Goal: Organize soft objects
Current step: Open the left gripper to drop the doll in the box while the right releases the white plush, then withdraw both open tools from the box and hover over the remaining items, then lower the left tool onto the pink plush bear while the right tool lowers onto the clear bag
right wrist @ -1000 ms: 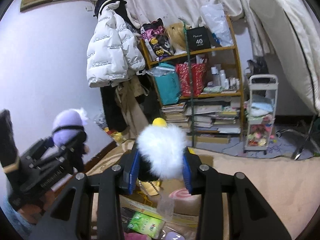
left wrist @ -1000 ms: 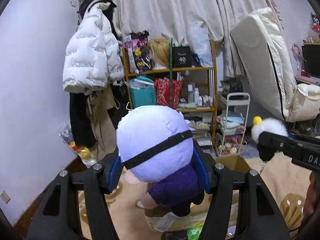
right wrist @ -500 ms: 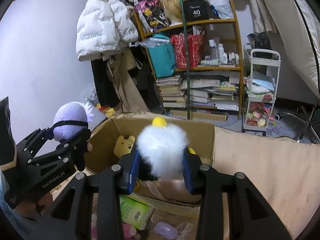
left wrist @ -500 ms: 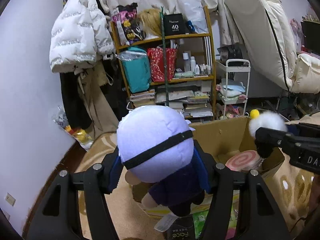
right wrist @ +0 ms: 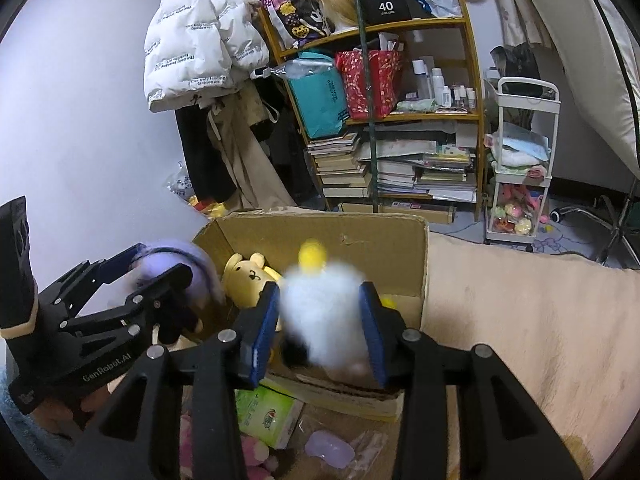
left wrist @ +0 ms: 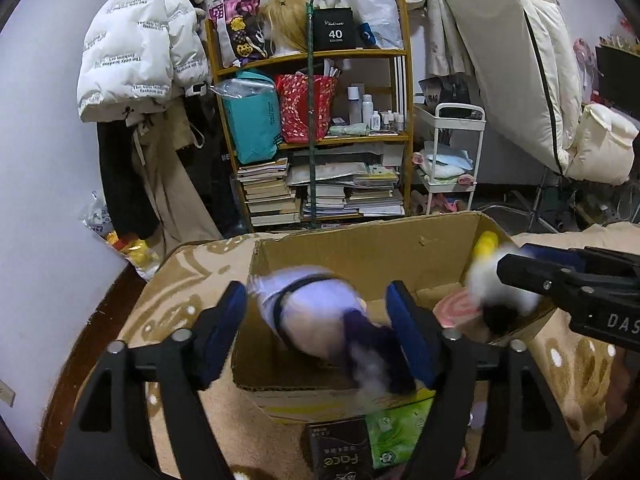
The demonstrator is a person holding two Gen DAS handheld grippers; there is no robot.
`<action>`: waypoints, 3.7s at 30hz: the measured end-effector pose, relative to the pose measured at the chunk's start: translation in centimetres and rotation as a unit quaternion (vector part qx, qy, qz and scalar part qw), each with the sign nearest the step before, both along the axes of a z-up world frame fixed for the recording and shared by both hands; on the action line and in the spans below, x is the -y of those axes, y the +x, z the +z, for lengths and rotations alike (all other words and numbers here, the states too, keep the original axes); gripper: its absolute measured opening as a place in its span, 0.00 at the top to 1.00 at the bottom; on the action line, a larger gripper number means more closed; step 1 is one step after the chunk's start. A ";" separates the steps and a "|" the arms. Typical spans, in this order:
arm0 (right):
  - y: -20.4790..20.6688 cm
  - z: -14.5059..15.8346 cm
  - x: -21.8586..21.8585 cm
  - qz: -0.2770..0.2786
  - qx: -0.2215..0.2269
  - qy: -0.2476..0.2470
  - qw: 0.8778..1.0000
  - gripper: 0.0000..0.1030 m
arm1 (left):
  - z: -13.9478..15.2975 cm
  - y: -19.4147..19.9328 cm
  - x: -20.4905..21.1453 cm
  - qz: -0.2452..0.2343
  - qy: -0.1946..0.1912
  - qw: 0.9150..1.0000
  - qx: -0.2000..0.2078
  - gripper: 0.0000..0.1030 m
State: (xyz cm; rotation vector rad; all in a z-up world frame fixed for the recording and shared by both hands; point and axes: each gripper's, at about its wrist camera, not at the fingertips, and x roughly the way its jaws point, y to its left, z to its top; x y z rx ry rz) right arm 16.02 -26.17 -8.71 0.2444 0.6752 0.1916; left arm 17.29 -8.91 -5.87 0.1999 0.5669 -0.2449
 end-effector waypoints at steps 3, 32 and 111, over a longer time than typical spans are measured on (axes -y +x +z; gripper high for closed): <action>-0.3 0.1 0.0 0.000 0.002 0.001 1.000 0.44 | 0.0 -0.2 -0.1 0.002 0.003 1.000 0.000 0.26; -6.8 4.1 1.9 -0.053 0.022 0.031 0.998 0.00 | 3.9 -6.4 -3.7 0.041 -0.032 0.998 -0.032 0.04; -2.8 -11.3 -0.4 -0.050 -0.208 -0.015 0.977 0.00 | -10.6 -4.1 -0.1 -0.022 0.015 0.944 -0.328 0.04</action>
